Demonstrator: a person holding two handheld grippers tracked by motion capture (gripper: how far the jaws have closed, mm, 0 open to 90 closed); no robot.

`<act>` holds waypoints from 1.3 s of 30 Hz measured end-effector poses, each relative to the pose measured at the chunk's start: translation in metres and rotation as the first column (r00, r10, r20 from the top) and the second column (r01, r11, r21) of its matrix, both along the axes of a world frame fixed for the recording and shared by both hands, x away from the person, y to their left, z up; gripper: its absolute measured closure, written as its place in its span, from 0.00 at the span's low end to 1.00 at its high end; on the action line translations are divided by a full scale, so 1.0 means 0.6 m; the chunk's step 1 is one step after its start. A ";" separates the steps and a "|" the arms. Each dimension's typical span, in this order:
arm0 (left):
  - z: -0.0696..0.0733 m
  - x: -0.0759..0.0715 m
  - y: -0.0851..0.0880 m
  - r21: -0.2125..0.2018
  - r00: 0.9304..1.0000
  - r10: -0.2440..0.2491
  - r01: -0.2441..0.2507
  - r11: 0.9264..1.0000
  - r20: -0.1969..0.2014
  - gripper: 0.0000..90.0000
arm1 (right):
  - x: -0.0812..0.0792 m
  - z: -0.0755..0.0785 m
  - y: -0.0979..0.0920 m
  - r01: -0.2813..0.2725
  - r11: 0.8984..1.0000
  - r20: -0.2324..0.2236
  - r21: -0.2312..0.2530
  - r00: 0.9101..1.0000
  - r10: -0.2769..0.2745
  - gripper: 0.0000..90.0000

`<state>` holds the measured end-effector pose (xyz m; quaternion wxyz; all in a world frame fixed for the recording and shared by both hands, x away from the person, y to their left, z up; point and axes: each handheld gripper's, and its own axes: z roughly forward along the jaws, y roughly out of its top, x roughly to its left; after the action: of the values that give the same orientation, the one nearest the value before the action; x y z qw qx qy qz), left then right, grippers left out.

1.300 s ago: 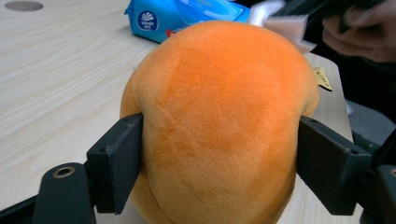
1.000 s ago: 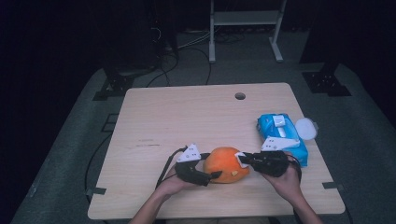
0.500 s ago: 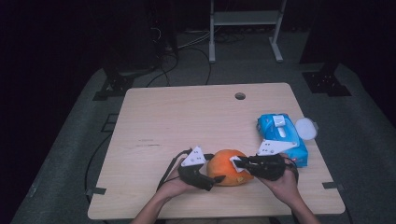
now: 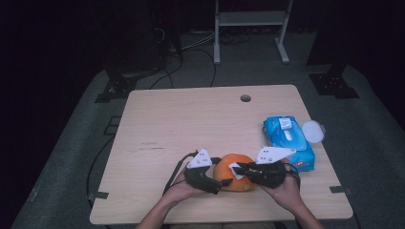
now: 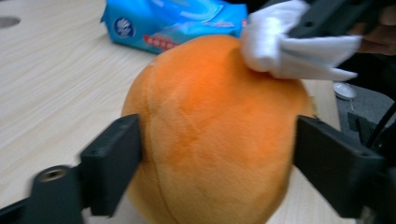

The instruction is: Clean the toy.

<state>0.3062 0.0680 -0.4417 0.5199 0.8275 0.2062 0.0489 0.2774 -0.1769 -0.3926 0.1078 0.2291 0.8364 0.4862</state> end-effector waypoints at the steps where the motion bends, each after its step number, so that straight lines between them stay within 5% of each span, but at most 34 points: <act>1: -0.002 0.002 0.001 -0.008 1.000 0.003 -0.003 1.000 -0.021 0.13 | 0.001 0.000 -0.002 0.003 1.000 0.002 0.000 1.000 -0.003 0.90; 7: 0.001 -0.001 0.003 -0.007 1.000 -0.007 0.007 1.000 -0.009 0.25 | 0.003 -0.004 -0.031 0.061 0.997 0.047 -0.055 0.997 -0.059 0.90; 11: -0.005 0.009 0.003 -0.020 0.997 0.024 -0.026 0.999 -0.071 0.11 | 0.008 -0.009 -0.049 0.102 0.993 0.041 -0.067 0.994 -0.099 0.90; 13: -0.009 0.010 0.004 -0.032 0.995 0.016 -0.019 0.999 -0.097 0.13 | 0.009 -0.009 -0.050 0.104 0.993 0.027 -0.052 0.994 -0.103 0.90; 16: 0.002 0.002 -0.003 -0.020 0.998 0.014 -0.015 1.000 -0.059 0.26 | 0.003 -0.004 -0.029 0.063 0.997 0.027 -0.034 0.998 -0.063 0.90; 20: 0.012 -0.012 -0.014 0.010 1.000 -0.007 0.007 1.000 -0.002 0.28 | -0.012 0.004 0.008 -0.025 0.999 0.040 -0.027 0.999 0.026 0.91; 24: 0.004 -0.003 -0.007 -0.012 1.000 0.012 -0.012 1.000 -0.024 0.14 | -0.008 0.004 -0.005 -0.002 0.999 0.041 -0.034 0.999 0.003 0.91; 28: -0.011 0.006 -0.005 -0.024 0.995 0.011 -0.013 1.000 -0.095 0.09 | 0.003 0.003 -0.033 0.062 0.997 0.044 -0.045 0.997 -0.060 0.91; 31: -0.009 0.002 -0.005 -0.014 0.997 -0.002 0.001 1.000 -0.078 0.22 | 0.006 -0.001 -0.038 0.077 0.996 0.036 -0.051 0.997 -0.075 0.91; 34: 0.010 -0.007 -0.009 -0.007 1.000 -0.014 0.014 1.000 -0.002 0.31 | 0.000 0.002 -0.023 0.055 0.997 0.054 -0.053 0.997 -0.052 0.91; 36: 0.026 -0.013 -0.009 0.001 0.998 -0.027 0.027 1.000 0.056 0.32 | -0.006 0.010 -0.012 0.031 0.998 0.070 -0.048 0.997 -0.027 0.91; 39: 0.030 -0.009 0.000 -0.042 0.999 -0.012 0.014 0.999 0.050 0.25 | -0.004 0.016 -0.016 0.040 0.998 0.071 -0.043 0.997 -0.037 0.91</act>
<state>0.3005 0.0679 -0.4238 0.5424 0.8163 0.1889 0.0615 0.2751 -0.1866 -0.3831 0.1512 0.2256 0.8382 0.4730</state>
